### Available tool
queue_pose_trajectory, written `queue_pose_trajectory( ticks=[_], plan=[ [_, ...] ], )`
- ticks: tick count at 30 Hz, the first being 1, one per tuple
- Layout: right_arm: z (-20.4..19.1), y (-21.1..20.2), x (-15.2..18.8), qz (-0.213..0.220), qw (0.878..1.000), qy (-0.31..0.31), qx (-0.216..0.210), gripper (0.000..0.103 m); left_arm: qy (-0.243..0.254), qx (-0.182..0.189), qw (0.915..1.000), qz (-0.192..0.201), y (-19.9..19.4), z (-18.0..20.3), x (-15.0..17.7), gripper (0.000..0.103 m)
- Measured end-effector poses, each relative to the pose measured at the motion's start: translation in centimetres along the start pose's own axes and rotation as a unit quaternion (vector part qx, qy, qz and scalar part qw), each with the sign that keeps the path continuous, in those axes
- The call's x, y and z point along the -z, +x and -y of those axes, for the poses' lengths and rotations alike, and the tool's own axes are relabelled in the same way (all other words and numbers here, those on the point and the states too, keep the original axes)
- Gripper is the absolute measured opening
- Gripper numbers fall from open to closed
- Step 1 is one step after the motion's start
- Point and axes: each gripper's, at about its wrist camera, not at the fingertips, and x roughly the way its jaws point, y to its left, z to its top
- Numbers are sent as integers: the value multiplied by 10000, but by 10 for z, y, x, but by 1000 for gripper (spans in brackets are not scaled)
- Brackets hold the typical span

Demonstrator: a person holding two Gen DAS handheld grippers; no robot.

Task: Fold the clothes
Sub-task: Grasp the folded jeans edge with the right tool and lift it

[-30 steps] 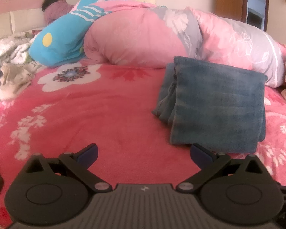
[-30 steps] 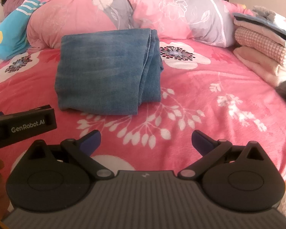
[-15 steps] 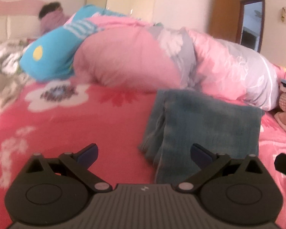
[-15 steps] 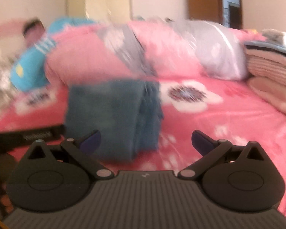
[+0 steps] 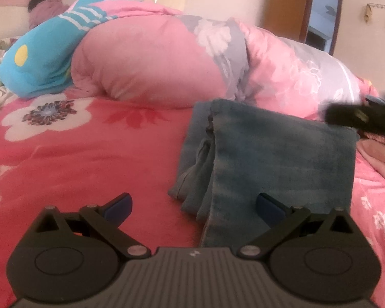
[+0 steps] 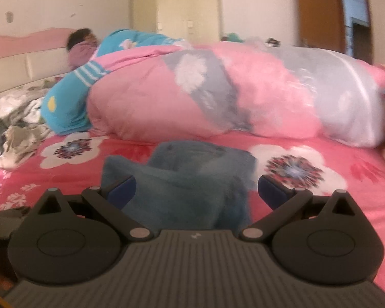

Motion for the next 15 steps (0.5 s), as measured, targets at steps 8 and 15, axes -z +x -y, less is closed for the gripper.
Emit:
queue_pose_trajectory(
  ticks=[8,15],
  plan=[
    [-35,55,-24,-388,9959,-648,-491,102,129,25,9999,82,2,5,0,85],
    [-38,86,-13,-987,9919,-712,-368,83,223,270,9993,94,-1,9,1,59]
  ],
)
